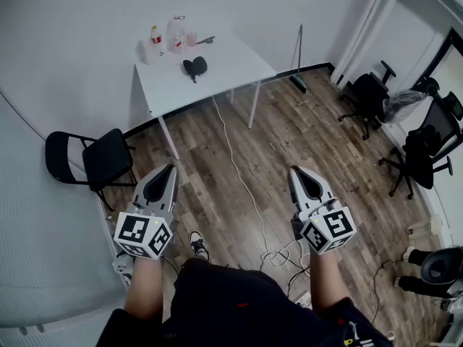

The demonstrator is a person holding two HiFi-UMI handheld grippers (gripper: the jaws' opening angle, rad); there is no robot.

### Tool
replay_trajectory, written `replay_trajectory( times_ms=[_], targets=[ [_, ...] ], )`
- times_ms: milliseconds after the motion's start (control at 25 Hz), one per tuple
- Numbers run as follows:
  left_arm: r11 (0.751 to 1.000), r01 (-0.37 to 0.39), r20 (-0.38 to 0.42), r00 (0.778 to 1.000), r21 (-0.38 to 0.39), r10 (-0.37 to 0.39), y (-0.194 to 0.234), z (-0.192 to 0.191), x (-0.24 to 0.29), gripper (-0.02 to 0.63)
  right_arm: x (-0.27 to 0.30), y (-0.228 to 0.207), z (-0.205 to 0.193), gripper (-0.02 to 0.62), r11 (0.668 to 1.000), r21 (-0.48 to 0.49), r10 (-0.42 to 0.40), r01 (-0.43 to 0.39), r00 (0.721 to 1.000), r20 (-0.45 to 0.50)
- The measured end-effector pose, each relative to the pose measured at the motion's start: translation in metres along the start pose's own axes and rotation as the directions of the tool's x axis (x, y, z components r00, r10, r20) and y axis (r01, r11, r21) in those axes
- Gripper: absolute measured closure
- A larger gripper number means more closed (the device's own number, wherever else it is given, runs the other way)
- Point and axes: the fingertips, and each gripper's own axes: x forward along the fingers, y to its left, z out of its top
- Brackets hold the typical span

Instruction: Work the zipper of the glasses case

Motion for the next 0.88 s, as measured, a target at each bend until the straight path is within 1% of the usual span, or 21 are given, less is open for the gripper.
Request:
replay_trajectory(
  times_ms=[120,320,440,640,880],
  targets=[
    [1.0,0.01,-0.003,1.0,-0.003,-0.01,0.031,0.003,0.021,0.568,0.038,0.001,0.003,0.574,1.0,-0.011,-0.004,0.004,1.0,-0.01],
    [1.0,0.01,-0.006,1.0,-0.011,-0.01,0.096,0.008,0.046,0.569,0.107,0.011,0.005,0.574,1.0,-0.02,-0.005,0.004,1.0,-0.022],
    [1.0,0.004,-0.009,1.0,-0.005,-0.004,0.137,0.01,0.053,0.569,0.149,0.025,0.006,0.574,1.0,-0.024,-0.003,0.003,1.0,-0.029],
    [1.0,-0.007,-0.013,1.0,-0.002,0.007,0.204,0.012,0.058,0.569,0.219,0.058,0.009,0.574,0.998,-0.061,0.017,-0.019,0.999,-0.04],
    [1.0,0.017,-0.012,1.0,-0.021,-0.018,0.25,0.008,0.067,0.569,0.277,0.085,0.005,0.574,0.995,-0.091,0.04,-0.045,0.997,-0.06]
  ],
)
